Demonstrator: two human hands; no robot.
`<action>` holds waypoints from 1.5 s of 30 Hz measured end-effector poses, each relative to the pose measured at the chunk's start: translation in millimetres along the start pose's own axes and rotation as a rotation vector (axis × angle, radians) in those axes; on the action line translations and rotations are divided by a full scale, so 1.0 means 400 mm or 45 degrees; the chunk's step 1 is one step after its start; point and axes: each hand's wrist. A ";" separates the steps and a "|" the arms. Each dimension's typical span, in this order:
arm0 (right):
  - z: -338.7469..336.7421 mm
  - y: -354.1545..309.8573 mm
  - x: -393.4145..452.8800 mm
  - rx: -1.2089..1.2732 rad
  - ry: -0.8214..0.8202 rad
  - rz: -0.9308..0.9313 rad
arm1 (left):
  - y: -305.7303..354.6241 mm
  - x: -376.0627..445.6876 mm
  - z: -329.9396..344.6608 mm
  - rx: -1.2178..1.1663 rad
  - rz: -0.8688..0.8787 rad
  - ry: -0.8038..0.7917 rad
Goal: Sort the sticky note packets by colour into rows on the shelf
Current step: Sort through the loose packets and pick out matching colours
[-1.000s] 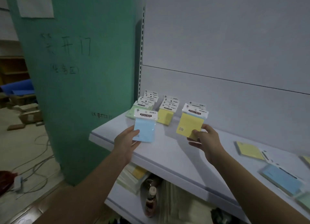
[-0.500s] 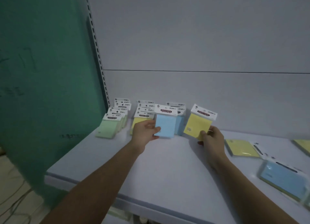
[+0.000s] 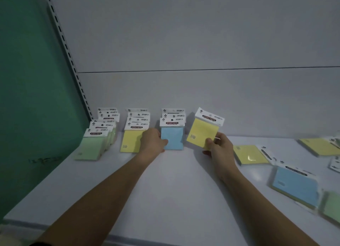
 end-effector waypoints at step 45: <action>0.516 0.074 -0.221 -0.996 0.010 -0.270 | -0.420 -0.177 -0.286 0.726 0.559 -0.047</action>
Point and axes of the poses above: each hand's wrist, its own x-axis towards the middle knuckle, its own z-axis out of the palm, y = z × x, and after that the axes turned 4 degrees about x, right-handed
